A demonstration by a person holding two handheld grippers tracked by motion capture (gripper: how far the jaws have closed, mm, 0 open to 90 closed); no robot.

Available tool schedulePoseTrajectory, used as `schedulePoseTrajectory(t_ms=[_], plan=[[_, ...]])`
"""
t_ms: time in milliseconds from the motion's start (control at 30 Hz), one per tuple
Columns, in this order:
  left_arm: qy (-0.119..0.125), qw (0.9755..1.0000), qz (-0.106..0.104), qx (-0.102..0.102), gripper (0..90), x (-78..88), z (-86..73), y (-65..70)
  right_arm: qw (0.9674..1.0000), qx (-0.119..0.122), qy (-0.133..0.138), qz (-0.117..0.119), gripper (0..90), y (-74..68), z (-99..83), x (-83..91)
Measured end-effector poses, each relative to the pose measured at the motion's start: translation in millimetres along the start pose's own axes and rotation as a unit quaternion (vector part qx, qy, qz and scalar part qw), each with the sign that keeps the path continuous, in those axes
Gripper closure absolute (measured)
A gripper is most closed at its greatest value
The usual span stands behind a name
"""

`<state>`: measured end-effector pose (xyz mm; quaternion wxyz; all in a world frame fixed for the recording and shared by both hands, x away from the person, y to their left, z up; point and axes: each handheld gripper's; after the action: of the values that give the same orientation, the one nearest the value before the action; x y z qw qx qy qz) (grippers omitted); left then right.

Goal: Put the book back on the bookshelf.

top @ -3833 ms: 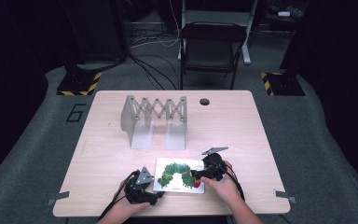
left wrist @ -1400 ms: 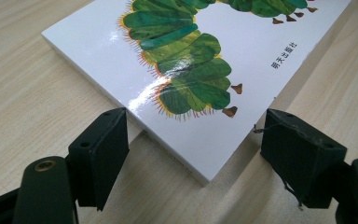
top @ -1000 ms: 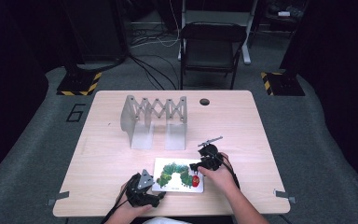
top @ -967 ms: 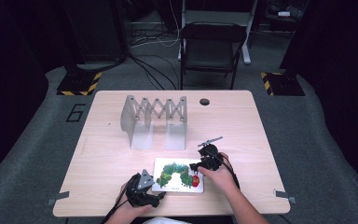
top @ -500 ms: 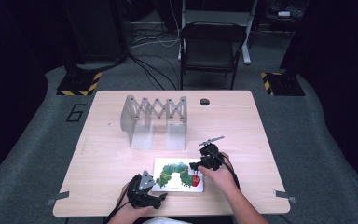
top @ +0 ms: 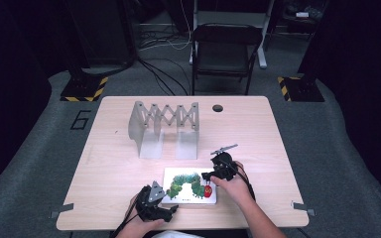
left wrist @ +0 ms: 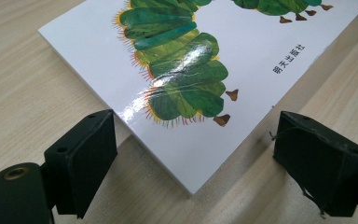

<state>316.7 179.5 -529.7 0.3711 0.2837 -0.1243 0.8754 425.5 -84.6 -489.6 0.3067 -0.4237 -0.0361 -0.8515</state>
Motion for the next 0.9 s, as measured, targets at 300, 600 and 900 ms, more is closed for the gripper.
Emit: schedulePoseTrajectory(t_ms=[300,600,900], plan=[[-0.003,1.0,0.003,0.006,12.1,-0.6,1.0,0.8,1.0,0.003,0.008,0.001,37.5,-1.8,3.0,6.4],[-0.009,0.9998,0.009,0.013,12.0,-1.2,3.1,1.0,0.9996,0.009,0.024,0.008,37.6,-3.5,6.5,14.3],[-0.018,0.9995,0.022,0.016,9.0,-3.6,5.6,4.5,0.9996,0.011,0.024,0.005,37.6,-6.7,9.6,17.6]])
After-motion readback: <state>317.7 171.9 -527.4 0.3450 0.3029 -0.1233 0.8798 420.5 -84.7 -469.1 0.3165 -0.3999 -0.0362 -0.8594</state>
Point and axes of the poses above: each handheld gripper's, and its own axes: x roughly backward along the jaws, z roughly out of its top, y roughly to its right, and after that the axes turned 7 degrees about y, right-handed
